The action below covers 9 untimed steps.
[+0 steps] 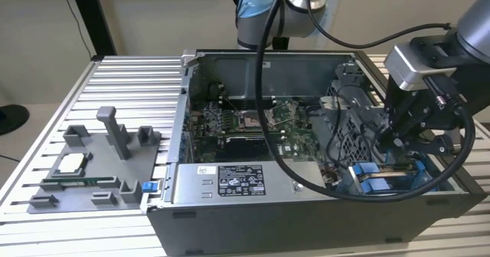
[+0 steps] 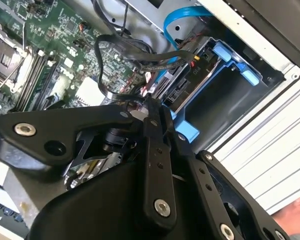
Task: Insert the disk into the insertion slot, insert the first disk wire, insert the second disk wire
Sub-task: 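Insert the second disk wire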
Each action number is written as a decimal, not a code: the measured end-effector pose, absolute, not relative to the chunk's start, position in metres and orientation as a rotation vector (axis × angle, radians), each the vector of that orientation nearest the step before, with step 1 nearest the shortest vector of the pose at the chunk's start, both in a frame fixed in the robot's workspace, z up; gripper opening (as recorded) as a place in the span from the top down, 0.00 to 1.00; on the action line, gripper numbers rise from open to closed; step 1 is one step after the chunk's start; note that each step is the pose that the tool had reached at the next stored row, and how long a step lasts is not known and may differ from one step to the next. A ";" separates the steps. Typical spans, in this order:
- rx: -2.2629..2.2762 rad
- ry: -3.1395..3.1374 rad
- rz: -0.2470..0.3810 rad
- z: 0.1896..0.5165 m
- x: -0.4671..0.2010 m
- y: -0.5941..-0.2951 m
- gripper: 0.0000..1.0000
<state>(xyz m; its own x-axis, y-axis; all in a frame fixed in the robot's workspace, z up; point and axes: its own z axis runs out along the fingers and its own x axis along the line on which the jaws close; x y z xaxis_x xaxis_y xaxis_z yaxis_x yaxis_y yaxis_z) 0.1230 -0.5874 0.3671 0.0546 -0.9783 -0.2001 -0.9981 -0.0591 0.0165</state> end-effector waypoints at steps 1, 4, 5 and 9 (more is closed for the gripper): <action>-2.186 2.064 0.238 0.366 0.123 -0.588 1.00; -2.186 2.063 0.237 0.361 0.123 -0.589 1.00; -2.186 2.063 0.237 0.360 0.123 -0.590 1.00; -2.185 2.063 0.237 0.355 0.123 -0.594 1.00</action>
